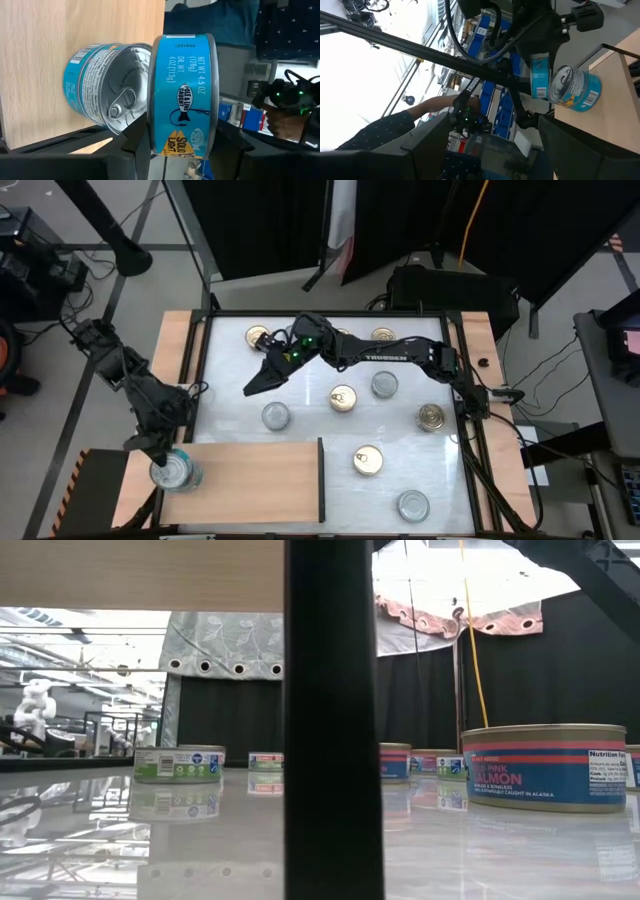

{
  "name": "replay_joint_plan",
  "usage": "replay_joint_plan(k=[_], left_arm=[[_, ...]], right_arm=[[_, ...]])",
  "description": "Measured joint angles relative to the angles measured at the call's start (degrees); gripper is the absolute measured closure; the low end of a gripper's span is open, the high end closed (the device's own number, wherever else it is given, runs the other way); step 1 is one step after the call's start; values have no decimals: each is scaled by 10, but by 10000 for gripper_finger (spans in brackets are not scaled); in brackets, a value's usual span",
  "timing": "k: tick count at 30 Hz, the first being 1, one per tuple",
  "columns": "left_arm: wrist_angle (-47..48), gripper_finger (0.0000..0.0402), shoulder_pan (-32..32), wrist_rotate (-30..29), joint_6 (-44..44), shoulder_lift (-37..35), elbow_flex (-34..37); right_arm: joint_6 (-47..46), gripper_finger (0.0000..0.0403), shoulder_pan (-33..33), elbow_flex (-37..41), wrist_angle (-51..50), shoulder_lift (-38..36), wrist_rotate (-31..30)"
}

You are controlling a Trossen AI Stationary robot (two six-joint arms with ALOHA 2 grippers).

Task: Stack canned seafood by type on shelf
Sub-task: Stack the yellow blue tuna can on top of the yellow blue tuna can on the shelf

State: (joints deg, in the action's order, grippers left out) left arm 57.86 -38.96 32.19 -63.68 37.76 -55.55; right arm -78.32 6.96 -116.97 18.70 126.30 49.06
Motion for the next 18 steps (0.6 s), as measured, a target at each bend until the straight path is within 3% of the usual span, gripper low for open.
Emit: replay_joint_plan(k=[18], left_arm=[[15, 250, 0, 17, 1, 0, 20]], right_arm=[[-1, 110, 1, 0, -13, 0, 25]])
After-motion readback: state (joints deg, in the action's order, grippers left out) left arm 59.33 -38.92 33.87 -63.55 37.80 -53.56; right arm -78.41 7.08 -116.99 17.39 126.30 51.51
